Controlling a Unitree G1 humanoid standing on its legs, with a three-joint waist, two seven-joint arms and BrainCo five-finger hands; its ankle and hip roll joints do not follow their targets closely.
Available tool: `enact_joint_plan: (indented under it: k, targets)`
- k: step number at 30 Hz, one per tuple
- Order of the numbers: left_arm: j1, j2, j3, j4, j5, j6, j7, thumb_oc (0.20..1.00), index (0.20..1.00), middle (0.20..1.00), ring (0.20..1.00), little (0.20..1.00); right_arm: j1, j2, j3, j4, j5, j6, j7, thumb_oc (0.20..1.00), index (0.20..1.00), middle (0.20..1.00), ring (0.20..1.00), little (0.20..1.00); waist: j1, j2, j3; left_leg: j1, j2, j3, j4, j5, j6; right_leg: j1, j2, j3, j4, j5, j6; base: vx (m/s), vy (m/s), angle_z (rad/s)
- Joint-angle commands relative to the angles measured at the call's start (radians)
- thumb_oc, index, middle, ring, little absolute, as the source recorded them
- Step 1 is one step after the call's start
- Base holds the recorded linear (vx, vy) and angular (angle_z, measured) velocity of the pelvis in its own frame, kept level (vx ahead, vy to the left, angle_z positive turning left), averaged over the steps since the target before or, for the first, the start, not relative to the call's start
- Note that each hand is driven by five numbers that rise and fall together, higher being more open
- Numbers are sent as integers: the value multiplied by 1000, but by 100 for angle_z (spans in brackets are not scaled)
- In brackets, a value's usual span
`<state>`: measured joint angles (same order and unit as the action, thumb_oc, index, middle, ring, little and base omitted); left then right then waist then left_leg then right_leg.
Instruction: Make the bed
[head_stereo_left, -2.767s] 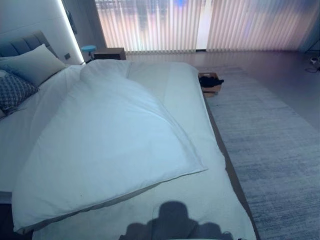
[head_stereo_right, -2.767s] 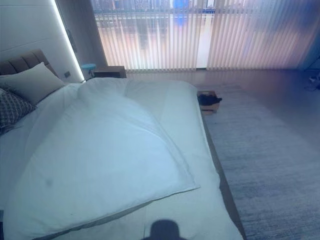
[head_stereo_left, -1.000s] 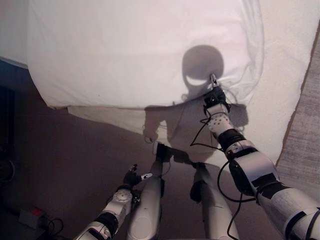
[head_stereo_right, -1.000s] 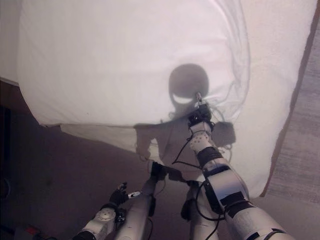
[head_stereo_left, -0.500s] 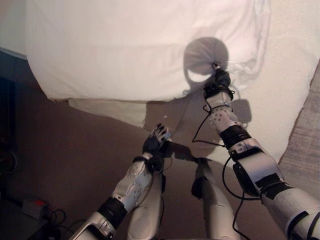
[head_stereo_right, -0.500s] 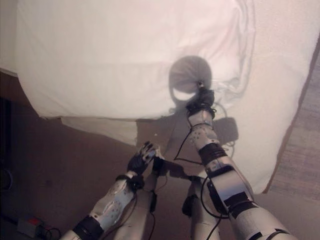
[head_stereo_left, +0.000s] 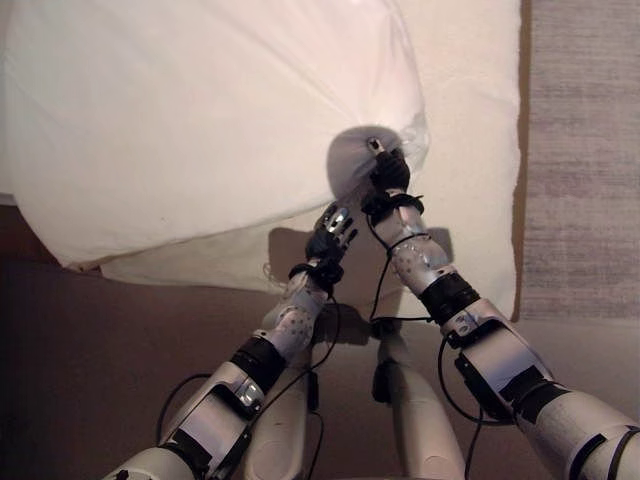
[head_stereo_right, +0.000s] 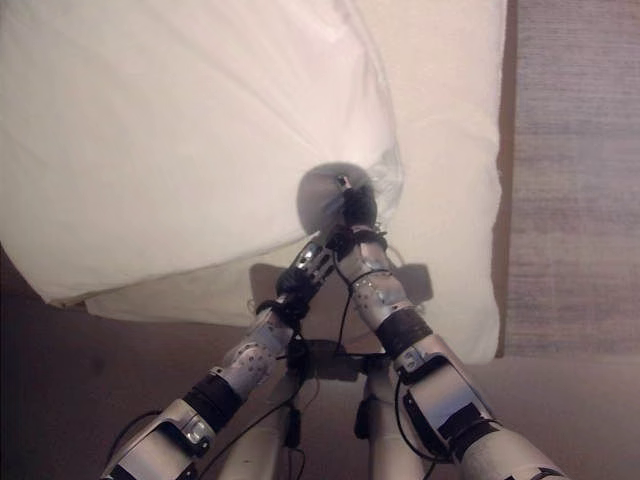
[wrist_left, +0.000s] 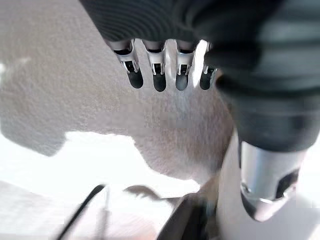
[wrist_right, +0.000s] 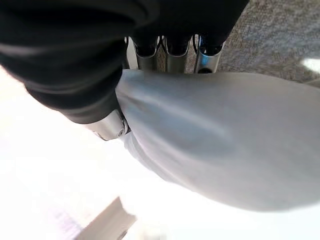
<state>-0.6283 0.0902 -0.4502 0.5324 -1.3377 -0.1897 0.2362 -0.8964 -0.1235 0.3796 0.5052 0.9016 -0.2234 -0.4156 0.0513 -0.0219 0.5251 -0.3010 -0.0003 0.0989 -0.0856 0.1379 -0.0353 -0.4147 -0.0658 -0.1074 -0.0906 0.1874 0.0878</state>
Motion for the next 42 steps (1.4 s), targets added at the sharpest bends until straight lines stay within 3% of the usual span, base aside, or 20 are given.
enact_joint_plan:
  k: [1, 11, 26, 37, 42]
  targets:
    - [-56, 15, 59, 2, -56, -67, 37, 1000, 1000, 1000, 1000, 1000, 1, -58, -93, -170, -22, -110, -11, 200, 200, 200, 200, 200, -50, -23, -24, 15, -47, -3, 12, -75, 35, 54, -22, 38, 25, 4, 86, 12, 24, -11]
    - [-56, 15, 195, 7, -133, -136, 84, 1000, 1000, 1000, 1000, 1000, 72, -57, -120, -303, -39, -152, -31, 200, 200, 200, 200, 200, -63, -29, -55, 40, -56, 6, 20, -91, 45, 64, -27, 56, 42, -9, 80, 7, 12, -5]
    - [-63, 174, 528, 9, -1, -346, 222, 1000, 1000, 1000, 1000, 1000, 250, -59, -185, -295, -32, -192, -36, 200, 200, 200, 200, 200, -23, -64, -83, 20, -58, -16, 53, -96, 35, 76, -36, 15, 60, -25, 66, -4, -22, 4]
    - [-12, 209, 603, -12, 39, -374, 241, 1000, 1000, 1000, 1000, 1000, 357, -49, -201, -275, -9, -193, -9, 200, 200, 200, 200, 200, -12, -76, -95, 10, -61, -23, 79, -110, 40, 77, -45, 6, 81, -35, 62, -1, 1, 2]
    - [22, 193, 595, -26, 22, -345, 199, 1000, 1000, 1000, 1000, 1000, 374, -51, -211, -257, -18, -186, -5, 200, 200, 200, 200, 200, -8, -70, -97, 16, -64, -28, 69, -106, 41, 79, -49, -1, 87, -38, 63, 4, 19, 3]
